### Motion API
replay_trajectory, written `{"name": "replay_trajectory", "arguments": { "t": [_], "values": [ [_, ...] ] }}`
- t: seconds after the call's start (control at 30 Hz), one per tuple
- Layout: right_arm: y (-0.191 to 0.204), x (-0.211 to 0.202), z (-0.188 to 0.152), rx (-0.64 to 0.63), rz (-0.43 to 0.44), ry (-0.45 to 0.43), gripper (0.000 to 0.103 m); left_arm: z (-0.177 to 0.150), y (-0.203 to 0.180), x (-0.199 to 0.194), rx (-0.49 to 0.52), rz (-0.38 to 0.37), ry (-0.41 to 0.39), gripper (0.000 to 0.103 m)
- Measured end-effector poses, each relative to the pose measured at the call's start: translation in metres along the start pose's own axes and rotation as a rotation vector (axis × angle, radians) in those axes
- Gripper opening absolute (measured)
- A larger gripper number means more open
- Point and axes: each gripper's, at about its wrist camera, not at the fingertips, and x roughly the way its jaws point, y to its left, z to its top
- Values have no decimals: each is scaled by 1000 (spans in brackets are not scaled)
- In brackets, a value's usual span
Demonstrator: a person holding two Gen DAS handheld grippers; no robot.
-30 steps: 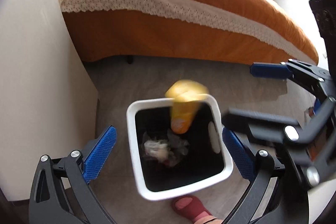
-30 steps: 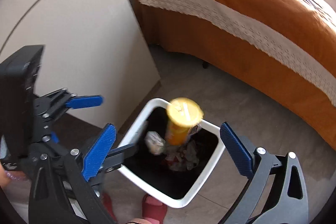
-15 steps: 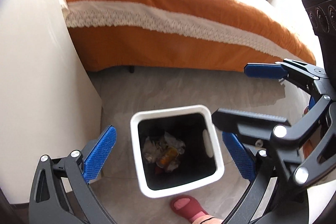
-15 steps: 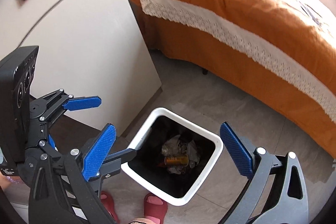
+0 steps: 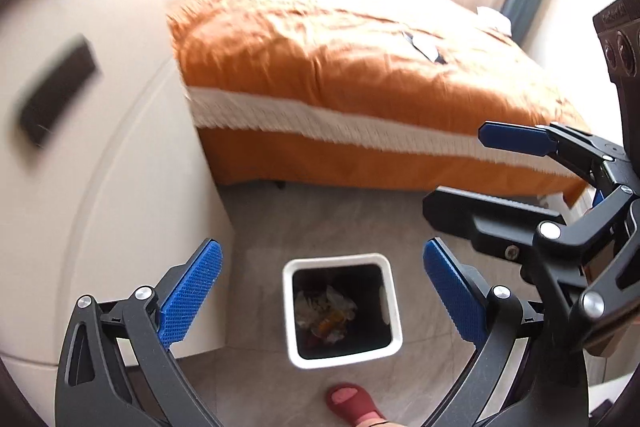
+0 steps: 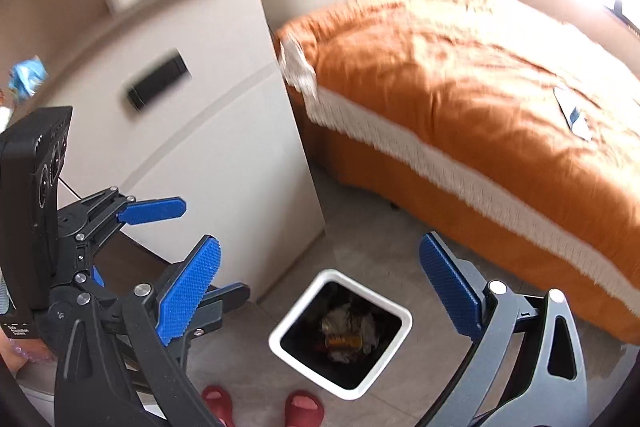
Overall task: Collect trash
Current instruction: 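Move both open tools back to the desk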
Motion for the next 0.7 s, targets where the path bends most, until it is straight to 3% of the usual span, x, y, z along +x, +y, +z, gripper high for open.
{"name": "replay_trajectory", "arguments": {
  "t": [0.23, 0.53, 0.7],
  "values": [
    [23, -60, 48, -47, 81, -93, 99, 30, 4, -88, -113, 40, -83, 99],
    [60, -126, 99, -145, 188, -240, 99, 55, 2, -182, -190, 155, -203, 99],
    [90, -148, 127, -190, 311, -290, 99, 56, 12, -235, -233, 258, -258, 99]
  ]
}}
